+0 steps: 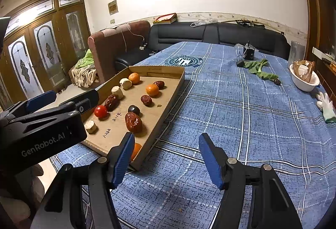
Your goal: Organize fruits
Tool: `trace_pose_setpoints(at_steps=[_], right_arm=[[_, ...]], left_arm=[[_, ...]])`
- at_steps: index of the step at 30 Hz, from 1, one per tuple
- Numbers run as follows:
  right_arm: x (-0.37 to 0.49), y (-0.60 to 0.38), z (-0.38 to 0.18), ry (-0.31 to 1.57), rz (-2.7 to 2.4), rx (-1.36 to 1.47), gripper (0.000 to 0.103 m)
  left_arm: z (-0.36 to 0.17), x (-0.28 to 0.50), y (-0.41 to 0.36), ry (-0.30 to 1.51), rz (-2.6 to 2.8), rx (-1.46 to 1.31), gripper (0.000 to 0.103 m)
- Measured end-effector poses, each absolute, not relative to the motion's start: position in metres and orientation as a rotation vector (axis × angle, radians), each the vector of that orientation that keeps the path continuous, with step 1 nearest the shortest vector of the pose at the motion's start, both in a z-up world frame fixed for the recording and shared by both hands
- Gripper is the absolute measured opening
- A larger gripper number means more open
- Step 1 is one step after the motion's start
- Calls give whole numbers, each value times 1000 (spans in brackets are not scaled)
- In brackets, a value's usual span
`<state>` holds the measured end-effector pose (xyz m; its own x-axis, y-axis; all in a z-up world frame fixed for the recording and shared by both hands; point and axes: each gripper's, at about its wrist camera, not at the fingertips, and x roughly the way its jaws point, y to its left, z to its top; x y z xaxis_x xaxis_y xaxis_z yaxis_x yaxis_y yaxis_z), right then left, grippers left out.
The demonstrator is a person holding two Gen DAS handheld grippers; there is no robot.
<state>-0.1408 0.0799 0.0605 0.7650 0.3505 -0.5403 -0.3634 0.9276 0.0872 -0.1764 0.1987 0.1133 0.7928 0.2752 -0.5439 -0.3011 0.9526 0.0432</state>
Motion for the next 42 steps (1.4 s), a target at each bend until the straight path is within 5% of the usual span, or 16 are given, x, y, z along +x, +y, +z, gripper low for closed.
trace_pose_setpoints(at_steps=[14,23,42], right_arm=[[-148,81,64,567,392,-28,72],[-154,83,67,538,405,-34,73],[-148,90,61,551,386,-72,76]], left_arm=[[126,-191,197,487,347,-57,94],[145,-234,176,198,599,77,103],[106,-188,210,557,384,-142,103]])
